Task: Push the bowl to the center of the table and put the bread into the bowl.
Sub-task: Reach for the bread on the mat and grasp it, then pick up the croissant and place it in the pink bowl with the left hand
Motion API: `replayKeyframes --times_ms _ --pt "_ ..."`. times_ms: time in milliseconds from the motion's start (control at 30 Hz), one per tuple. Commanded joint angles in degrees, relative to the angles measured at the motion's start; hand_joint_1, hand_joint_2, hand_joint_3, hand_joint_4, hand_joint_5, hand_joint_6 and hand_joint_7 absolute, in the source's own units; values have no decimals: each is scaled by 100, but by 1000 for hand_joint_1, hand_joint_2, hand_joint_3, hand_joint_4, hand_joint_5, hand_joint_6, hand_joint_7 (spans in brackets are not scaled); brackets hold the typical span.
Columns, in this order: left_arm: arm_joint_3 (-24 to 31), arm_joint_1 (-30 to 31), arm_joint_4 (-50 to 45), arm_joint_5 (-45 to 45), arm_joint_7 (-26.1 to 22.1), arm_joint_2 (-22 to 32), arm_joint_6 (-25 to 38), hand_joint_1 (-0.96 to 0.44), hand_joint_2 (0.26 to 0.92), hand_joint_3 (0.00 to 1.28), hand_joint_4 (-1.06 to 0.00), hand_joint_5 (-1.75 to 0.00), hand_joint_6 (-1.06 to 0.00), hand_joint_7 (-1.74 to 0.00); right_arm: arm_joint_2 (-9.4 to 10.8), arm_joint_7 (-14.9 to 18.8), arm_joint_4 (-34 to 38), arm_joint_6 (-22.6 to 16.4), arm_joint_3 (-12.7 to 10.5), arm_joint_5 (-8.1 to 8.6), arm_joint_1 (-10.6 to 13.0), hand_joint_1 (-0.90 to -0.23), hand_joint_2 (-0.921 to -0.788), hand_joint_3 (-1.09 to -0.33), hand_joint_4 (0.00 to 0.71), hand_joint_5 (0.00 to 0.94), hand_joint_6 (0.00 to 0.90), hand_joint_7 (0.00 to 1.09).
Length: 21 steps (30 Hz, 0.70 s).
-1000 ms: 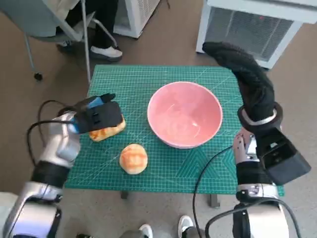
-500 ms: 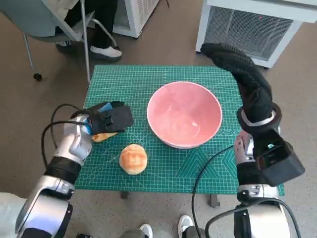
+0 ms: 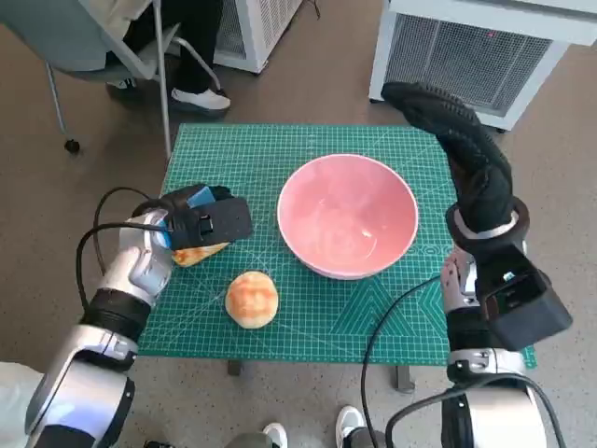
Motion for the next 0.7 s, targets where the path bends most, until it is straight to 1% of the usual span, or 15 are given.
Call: replayKeyframes --times_ms 33,167,300,467,700 --pt "95 174 -266 -83 -26 166 -77 -12 851 124 -749 -1260 -770 -864 -64 -63 101 52 32 -75 144 -586 -921 -767 275 0 327 28" --pt "292 266 -702 -177 52 298 -72 -2 852 121 -755 -1246 -768 -869 -56 -90 83 43 48 -81 168 -586 -921 -768 274 0 326 29" --pt "518 372 -1394 -194 104 443 51 0 864 99 -765 -1220 -749 -904 -54 -146 58 30 65 -122 188 -594 -921 -768 272 0 325 29" --pt "853 516 -2399 -243 166 523 245 1 889 54 -787 -1147 -708 -994 -72 -161 85 25 77 -101 185 -605 -921 -765 272 0 323 30" --pt "1202 527 -3296 -369 359 470 258 1 899 39 -806 -1076 -670 -1082 -78 -167 82 42 91 -58 175 -608 -921 -764 272 1 321 30"
